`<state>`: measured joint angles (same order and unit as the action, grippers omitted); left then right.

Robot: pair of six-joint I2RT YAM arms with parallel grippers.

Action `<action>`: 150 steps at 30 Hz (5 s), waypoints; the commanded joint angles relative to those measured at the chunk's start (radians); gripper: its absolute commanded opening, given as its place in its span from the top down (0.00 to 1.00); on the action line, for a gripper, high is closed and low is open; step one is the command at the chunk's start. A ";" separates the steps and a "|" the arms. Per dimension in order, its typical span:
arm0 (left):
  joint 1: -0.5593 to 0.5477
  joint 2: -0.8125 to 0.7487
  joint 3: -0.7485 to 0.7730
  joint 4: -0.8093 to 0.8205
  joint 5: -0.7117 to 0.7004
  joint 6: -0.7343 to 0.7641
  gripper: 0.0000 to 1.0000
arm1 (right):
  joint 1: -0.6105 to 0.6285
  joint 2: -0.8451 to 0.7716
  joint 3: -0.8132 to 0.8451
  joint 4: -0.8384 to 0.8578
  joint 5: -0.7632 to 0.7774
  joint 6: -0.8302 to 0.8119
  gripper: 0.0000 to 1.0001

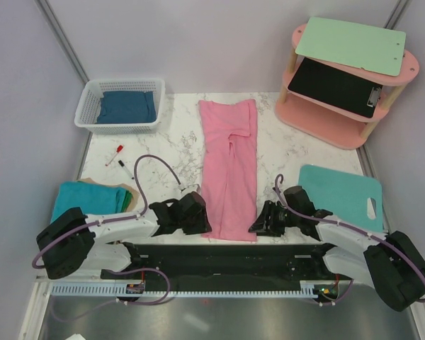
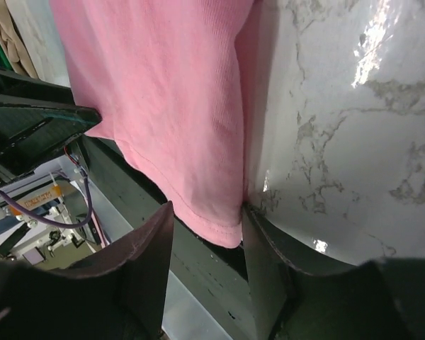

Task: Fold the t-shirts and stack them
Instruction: Grab the bottom of the folded rectangular tshirt with both arms, then fold the folded rectangular tshirt in 1/3 of the way, then grab one side of the 2/3 rectangular tshirt with both arms, then fold the long partially folded tshirt into a neat square

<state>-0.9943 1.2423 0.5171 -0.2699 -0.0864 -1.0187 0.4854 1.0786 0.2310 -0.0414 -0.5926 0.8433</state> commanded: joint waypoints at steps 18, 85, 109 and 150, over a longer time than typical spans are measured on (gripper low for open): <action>0.055 -0.046 0.265 -0.224 -0.119 0.074 0.98 | 0.035 -0.142 0.244 -0.114 0.270 -0.096 1.00; 0.531 0.456 0.386 0.198 0.346 0.347 0.38 | -0.214 0.523 0.347 0.383 0.208 -0.098 0.33; 0.399 0.022 0.198 -0.098 0.327 0.243 0.98 | -0.058 0.166 0.303 0.003 0.131 -0.084 1.00; 0.750 0.938 1.456 -0.333 0.487 0.466 0.36 | -0.263 1.097 1.423 0.156 0.280 -0.225 0.27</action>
<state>-0.2649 2.1349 1.8847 -0.5476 0.3504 -0.5774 0.2394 2.1361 1.5959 0.0082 -0.3603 0.6380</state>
